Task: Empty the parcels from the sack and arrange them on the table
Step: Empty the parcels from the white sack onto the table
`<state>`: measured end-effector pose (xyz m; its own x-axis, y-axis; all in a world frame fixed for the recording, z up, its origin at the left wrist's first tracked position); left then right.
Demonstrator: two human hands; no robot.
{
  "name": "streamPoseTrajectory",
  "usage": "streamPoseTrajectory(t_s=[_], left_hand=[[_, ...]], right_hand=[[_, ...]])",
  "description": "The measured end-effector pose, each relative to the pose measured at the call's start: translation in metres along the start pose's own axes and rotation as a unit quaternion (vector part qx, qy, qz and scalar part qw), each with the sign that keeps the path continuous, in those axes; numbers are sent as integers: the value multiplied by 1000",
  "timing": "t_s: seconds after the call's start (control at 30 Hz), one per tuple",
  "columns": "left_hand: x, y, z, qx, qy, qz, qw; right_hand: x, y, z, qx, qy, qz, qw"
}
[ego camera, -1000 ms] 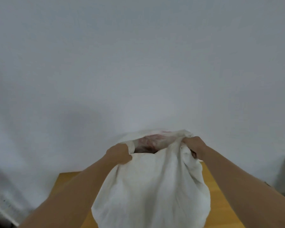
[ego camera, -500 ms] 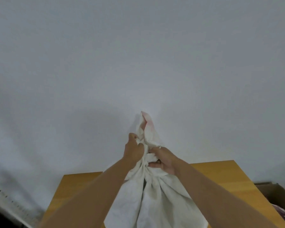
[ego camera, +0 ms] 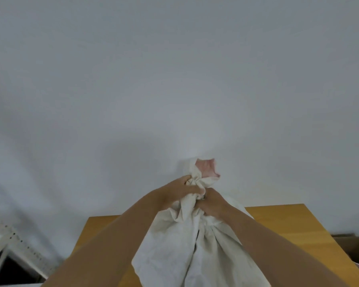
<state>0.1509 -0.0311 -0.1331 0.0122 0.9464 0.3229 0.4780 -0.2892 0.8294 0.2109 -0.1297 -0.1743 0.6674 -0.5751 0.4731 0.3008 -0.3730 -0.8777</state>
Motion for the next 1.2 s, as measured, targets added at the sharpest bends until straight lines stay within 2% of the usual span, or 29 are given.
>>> streamPoseTrajectory(t_s=[0.03,0.1,0.13,0.17,0.23,0.3,0.43,0.53,0.6,0.67,0.73,0.77,0.83,0.93,1.0,1.03,1.1,1.2], left_hand=[[5,-9,5,-8,23,100,995],[16,-28,9,-21,106,304,947],[14,-32,5,-37,128,347,928],[10,-35,4,-63,127,334,932],[-2,-36,6,-110,82,227,964],[-11,-43,11,-85,70,165,980],[-11,-63,20,-33,127,24,991],[-6,-66,24,-74,103,-83,988],[5,-69,23,-81,105,-136,982],[17,-72,22,-74,104,-188,974],[26,-72,20,-75,94,-224,967],[31,-73,18,-71,90,-243,963],[38,-79,14,-58,88,-290,951],[44,-93,13,-18,84,-355,931],[53,-97,9,4,108,-369,923],[59,-101,9,15,122,-372,920],[71,-106,8,25,146,-378,914],[81,-108,5,24,165,-377,911]], right_hand=[[6,-2,-1,-7,23,19,1000],[17,-6,-4,-3,52,80,995],[18,-10,-6,7,44,95,995],[16,-18,-8,22,22,100,995],[5,-32,-10,49,-37,88,994],[-4,-43,-10,64,-70,73,993],[-12,-39,-11,43,-67,95,992],[-2,-28,-16,46,-77,124,988],[22,-18,-24,56,-28,86,994],[55,3,-32,40,63,-21,997],[78,43,-47,-48,138,-69,987],[85,68,-56,-106,172,-47,978],[83,120,-74,-213,217,77,950],[48,163,-110,-340,215,262,878],[28,193,-129,-401,203,325,832],[17,206,-132,-409,182,354,821],[2,227,-124,-362,168,430,810],[-2,185,-109,-248,226,503,797]])
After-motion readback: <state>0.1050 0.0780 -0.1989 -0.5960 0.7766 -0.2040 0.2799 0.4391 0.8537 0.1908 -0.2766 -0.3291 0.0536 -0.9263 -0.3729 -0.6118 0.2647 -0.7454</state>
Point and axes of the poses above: each hand's wrist, its own z-axis towards the middle knuckle, its own x-axis out of the back of the hand, y = z × x, the point moved 7 cm from there along z, towards the middle knuckle, and after that the axes turned 9 degrees about x, right-handed, at the moved point
